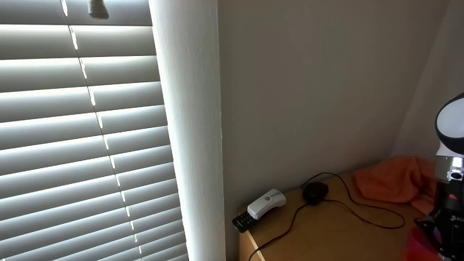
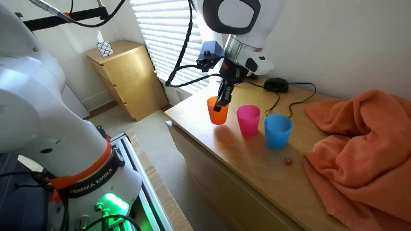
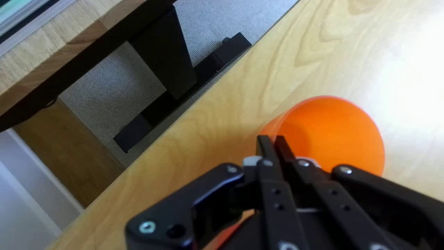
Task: Put the orange cup on the cabinet
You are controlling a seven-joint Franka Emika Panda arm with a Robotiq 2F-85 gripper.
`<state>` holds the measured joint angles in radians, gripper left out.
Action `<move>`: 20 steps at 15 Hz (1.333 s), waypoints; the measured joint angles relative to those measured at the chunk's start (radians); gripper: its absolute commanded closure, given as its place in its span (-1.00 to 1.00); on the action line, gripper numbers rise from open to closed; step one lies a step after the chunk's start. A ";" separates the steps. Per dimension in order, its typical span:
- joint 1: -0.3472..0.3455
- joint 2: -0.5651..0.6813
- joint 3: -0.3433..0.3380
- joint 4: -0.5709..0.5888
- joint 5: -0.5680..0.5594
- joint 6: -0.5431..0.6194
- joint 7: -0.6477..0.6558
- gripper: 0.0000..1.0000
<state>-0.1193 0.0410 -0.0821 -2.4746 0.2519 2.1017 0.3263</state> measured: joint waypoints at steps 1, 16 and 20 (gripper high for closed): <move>0.004 0.009 0.001 0.000 0.000 0.021 0.000 0.98; 0.028 0.011 0.004 0.023 0.020 0.078 -0.013 -0.77; 0.030 -0.100 0.008 0.016 0.019 0.049 0.022 -1.00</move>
<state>-0.0889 -0.0595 -0.0740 -2.4587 0.2713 2.1502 0.3486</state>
